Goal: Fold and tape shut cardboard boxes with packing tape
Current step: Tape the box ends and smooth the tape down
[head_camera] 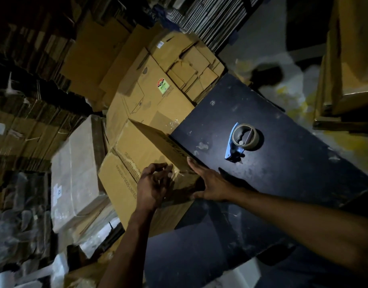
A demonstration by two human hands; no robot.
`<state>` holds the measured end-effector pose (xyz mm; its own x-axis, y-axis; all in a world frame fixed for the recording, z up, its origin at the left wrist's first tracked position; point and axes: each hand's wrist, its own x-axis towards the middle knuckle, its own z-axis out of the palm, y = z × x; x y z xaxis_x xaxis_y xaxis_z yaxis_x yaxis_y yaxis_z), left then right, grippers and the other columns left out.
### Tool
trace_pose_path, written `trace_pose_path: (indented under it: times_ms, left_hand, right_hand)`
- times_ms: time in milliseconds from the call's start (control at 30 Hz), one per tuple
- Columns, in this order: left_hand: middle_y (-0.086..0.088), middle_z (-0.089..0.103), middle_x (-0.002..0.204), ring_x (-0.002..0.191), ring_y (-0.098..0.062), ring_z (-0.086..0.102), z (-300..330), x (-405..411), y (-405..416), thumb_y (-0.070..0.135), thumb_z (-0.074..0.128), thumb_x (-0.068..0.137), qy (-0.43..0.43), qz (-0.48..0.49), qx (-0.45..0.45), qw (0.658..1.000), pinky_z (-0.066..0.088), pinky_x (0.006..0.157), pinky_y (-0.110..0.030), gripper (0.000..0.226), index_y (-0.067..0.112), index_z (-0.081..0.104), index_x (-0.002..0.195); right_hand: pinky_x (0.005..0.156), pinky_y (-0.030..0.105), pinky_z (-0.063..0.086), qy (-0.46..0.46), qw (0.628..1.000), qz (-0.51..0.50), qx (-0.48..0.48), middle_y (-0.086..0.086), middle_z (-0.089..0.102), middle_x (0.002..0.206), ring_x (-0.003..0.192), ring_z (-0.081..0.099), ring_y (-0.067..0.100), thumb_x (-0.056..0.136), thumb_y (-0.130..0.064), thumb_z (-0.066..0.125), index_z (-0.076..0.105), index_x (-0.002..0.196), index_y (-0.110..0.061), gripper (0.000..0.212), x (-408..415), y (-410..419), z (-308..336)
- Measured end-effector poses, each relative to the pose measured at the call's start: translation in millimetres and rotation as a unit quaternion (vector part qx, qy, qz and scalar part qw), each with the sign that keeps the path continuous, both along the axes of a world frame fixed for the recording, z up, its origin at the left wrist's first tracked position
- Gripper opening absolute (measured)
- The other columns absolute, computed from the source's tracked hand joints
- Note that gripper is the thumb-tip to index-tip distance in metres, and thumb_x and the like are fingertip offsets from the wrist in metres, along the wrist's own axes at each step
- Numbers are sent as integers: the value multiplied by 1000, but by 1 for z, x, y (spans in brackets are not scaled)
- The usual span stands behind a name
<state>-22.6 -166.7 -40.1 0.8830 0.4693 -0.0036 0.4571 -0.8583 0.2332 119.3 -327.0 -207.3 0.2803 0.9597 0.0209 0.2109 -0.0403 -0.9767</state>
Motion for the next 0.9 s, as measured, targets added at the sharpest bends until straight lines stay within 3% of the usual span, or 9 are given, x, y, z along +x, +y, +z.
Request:
trace_pose_path:
  times_ms: [67,133,200,300,433,500,633,767,900]
  left_hand:
    - [13,68,134,118,-15,68,2,1,2,39,66,109,-7,-15,-7,1000,61,89,-43,27,31,81,131]
    - [13,63,143,126,-16,65,6,3,6,44,68,107,-12,-18,-22,1000,61,94,-43,31,33,79,133]
    - [11,46,166,152,-21,47,8,5,18,52,66,106,29,-31,-24,999,49,115,-44,40,40,71,143]
    - [8,22,181,170,-20,10,8,17,42,58,59,109,98,-72,-12,993,26,132,-51,48,40,62,154]
    - [7,41,170,163,9,9,9,53,57,45,66,109,53,-84,-4,995,33,130,-55,43,25,69,147]
    - [5,59,157,158,12,19,10,72,63,43,68,109,26,-53,-25,998,38,128,-53,40,22,72,142]
    - [1,73,137,140,-20,58,2,100,83,53,67,106,22,-41,-27,999,38,127,-45,43,26,74,138]
    - [15,66,135,127,-1,61,-7,109,95,56,67,106,4,-14,-79,997,54,107,-37,40,33,75,138]
    - [21,63,134,123,4,61,-12,111,99,63,67,101,-8,-1,-96,995,57,99,-35,45,37,74,138]
  right_hand:
    - [126,23,22,25,998,-34,-47,-10,20,176,159,23,9,79,-50,91,14,171,-27,123,-8,4,-12]
    - [124,34,38,38,995,-76,-57,-4,43,167,151,45,18,86,-45,87,36,166,-27,97,-10,8,-21]
    - [114,36,51,29,990,-124,-61,0,63,149,133,64,21,92,-37,83,58,153,-27,66,-3,14,-29]
    - [99,37,60,7,989,-130,-72,-2,74,133,112,74,18,92,-46,77,71,139,-32,49,22,30,-37]
    - [89,35,59,-49,988,-120,-79,-2,79,120,105,75,23,92,-41,77,75,132,-38,41,62,55,-25]
    - [93,35,59,-26,987,-129,-95,-3,78,124,110,73,22,88,-44,85,76,132,-32,46,82,66,-10]
    - [112,37,51,18,981,-166,-101,1,62,151,136,61,19,72,-47,97,55,155,-26,96,111,75,-5]
    - [128,29,24,-10,991,-130,-31,-6,25,174,159,24,11,75,-34,98,25,169,-22,120,129,70,16]
    - [125,26,27,24,995,-95,7,-10,25,174,156,26,7,77,-26,96,25,169,-33,117,124,80,40]
